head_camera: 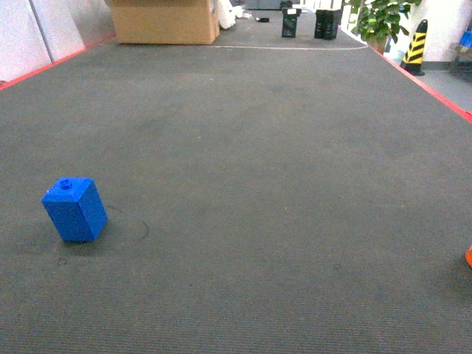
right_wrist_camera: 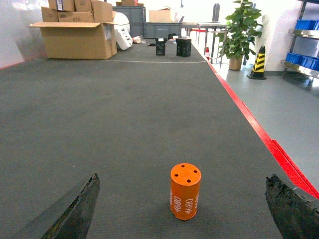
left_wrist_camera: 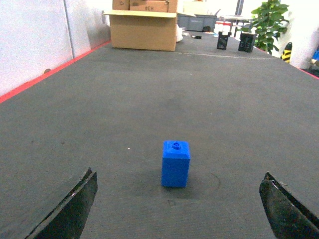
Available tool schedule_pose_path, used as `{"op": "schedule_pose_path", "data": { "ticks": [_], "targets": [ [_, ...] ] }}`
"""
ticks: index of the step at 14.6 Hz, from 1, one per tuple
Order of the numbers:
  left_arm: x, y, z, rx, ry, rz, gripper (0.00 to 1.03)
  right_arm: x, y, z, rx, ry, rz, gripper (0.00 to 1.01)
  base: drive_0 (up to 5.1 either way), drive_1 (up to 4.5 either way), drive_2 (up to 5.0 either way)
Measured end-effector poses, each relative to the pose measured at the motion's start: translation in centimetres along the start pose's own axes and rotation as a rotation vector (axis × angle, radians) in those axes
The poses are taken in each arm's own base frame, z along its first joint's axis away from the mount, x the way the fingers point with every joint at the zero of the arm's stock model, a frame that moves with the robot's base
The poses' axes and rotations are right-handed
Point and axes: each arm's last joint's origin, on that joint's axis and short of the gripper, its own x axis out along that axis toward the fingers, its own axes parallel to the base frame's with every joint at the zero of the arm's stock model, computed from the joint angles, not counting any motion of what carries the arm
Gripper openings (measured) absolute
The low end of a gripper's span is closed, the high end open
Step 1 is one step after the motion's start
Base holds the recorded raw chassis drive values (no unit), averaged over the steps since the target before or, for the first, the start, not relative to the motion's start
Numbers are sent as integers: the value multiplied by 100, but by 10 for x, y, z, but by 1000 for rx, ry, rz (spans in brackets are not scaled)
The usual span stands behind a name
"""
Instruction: Sort blue parts and orange caps into right shelf containers
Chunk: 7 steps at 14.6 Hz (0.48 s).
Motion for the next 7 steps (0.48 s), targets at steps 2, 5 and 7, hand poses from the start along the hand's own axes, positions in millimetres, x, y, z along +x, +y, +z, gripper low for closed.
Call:
{"op": "schedule_pose_path", "data": {
  "ticks": [2,5,7],
  "targets": [
    [0,0,0,0,0,0,98,0,0,0,0,0,0,98,0,0,0],
    [0,0,0,0,0,0,98,0,0,0,0,0,0,98,0,0,0],
    [0,0,0,0,0,0,98,0,0,0,0,0,0,98,0,0,0]
  ]
}}
